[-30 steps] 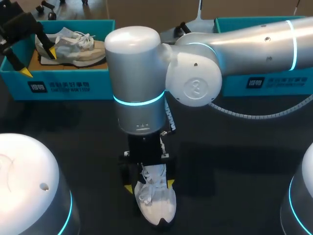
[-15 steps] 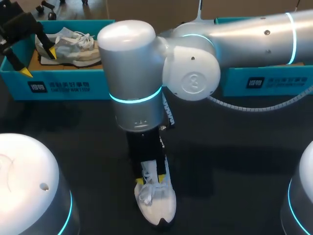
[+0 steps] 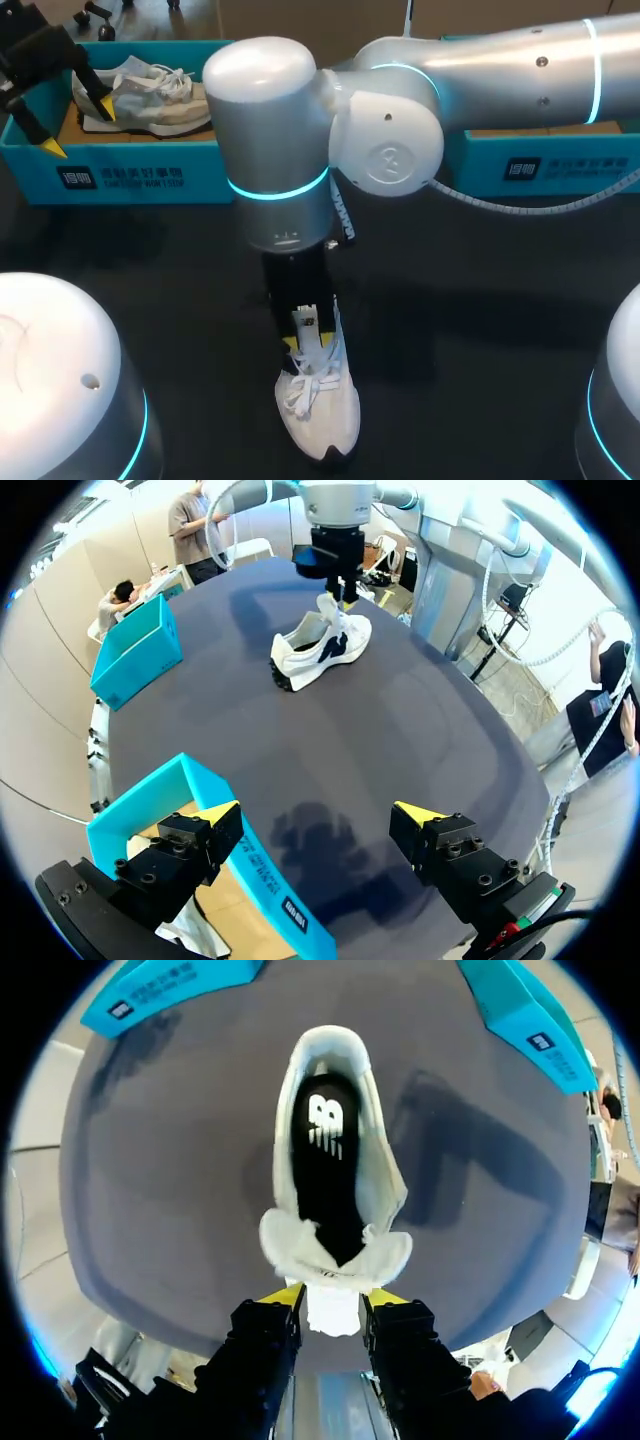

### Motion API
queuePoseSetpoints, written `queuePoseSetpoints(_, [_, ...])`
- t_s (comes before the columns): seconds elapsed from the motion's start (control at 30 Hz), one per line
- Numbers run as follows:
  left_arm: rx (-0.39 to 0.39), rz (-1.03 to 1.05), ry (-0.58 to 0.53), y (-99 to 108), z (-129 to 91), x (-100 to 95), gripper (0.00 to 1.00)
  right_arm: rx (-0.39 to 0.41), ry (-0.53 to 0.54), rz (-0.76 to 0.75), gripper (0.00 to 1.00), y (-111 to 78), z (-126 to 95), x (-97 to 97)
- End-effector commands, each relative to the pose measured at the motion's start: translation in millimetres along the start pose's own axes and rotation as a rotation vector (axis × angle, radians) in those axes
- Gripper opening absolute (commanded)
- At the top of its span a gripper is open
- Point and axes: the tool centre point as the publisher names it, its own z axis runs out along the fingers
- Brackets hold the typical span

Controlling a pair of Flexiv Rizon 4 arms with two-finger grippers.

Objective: Take the shoe out of the shoebox, open the shoe tongue, remove and reinsert the insole, then place the shoe into the shoebox

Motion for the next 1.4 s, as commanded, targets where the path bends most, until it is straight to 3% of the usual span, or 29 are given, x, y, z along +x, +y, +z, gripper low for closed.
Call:
queuePoseSetpoints(0.03, [-0.002, 0.001, 0.001, 0.0, -0.3, 0.3, 1.00, 0.026, 0.031, 0.086, 0.31, 17.0, 13.9, -2.4])
queuePoseSetpoints(0.23, [-0.002, 0.001, 0.001, 0.0, -0.3, 0.3, 1.00, 0.072, 0.041, 0.097, 0.29, 29.1, 23.8, -5.8])
queuePoseSetpoints(0.57, [-0.002, 0.001, 0.001, 0.0, -0.3, 0.3, 1.00, 0.028, -0.015, 0.114, 0.28, 16.0, 3.2, 0.0])
queuePoseSetpoints(0.93, [-0.002, 0.001, 0.001, 0.0, -0.3, 0.3, 1.00, 0.022, 0.020, 0.025, 0.29, 48.0, 19.4, -1.4])
queuePoseSetpoints(1.13, [-0.002, 0.001, 0.001, 0.0, -0.3, 0.3, 1.00, -0.022, -0.018, 0.007, 0.31, 41.5, -6.0, -3.4])
queuePoseSetpoints(1.23, [-0.002, 0.001, 0.001, 0.0, -0.3, 0.3, 1.00, -0.065, -0.028, -0.054, 0.31, 40.9, -19.3, -4.9])
queuePoseSetpoints(1.4, [-0.002, 0.001, 0.001, 0.0, -0.3, 0.3, 1.00, -0.134, 0.030, -0.341, 0.37, 50.3, -29.9, -14.2])
